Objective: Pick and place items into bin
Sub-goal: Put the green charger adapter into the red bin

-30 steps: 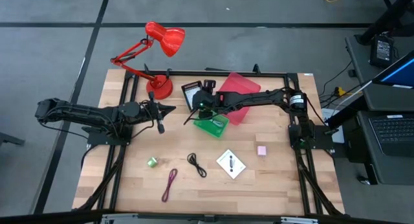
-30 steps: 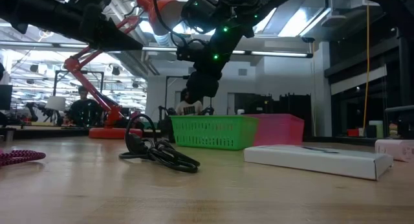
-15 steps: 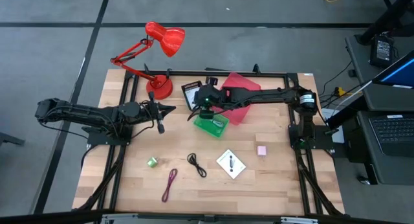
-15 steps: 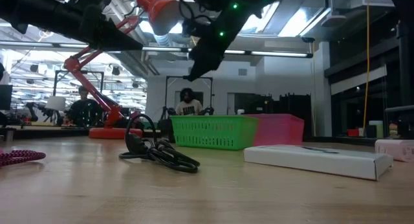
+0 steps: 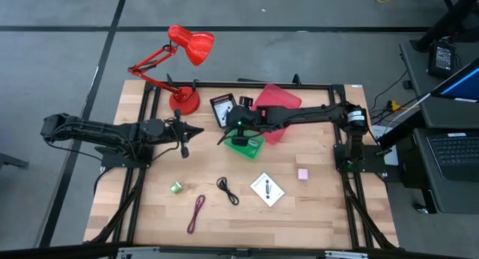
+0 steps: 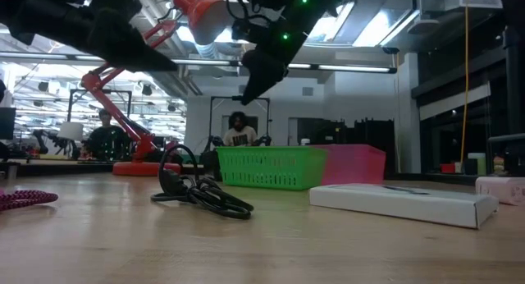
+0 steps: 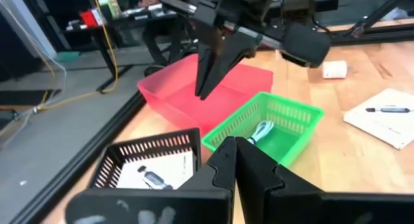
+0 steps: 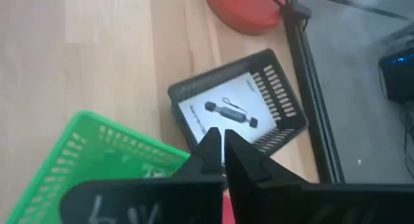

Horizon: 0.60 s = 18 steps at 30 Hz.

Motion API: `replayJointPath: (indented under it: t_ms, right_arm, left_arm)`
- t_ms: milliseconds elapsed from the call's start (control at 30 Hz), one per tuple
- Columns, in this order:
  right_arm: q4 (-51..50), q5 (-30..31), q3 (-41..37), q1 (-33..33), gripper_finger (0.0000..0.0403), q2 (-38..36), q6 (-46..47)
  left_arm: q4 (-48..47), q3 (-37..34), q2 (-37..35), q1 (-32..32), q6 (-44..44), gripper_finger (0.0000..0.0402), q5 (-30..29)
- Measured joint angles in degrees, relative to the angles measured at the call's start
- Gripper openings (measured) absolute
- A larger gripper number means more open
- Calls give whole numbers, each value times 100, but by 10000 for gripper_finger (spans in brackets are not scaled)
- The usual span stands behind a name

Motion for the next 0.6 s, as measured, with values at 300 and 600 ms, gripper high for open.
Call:
replayJointPath:
  t_ms: [300, 600]
  right_arm:
    - [1876, 12, -1796, 27, 0, -895, 138]
    - [4061, -699, -4110, 208, 0, -2580, 109]
  left_arm:
    - [-98, 0, 37, -345, -142, 3, -42]
    - [30, 45, 220, -722, -326, 3, -143]
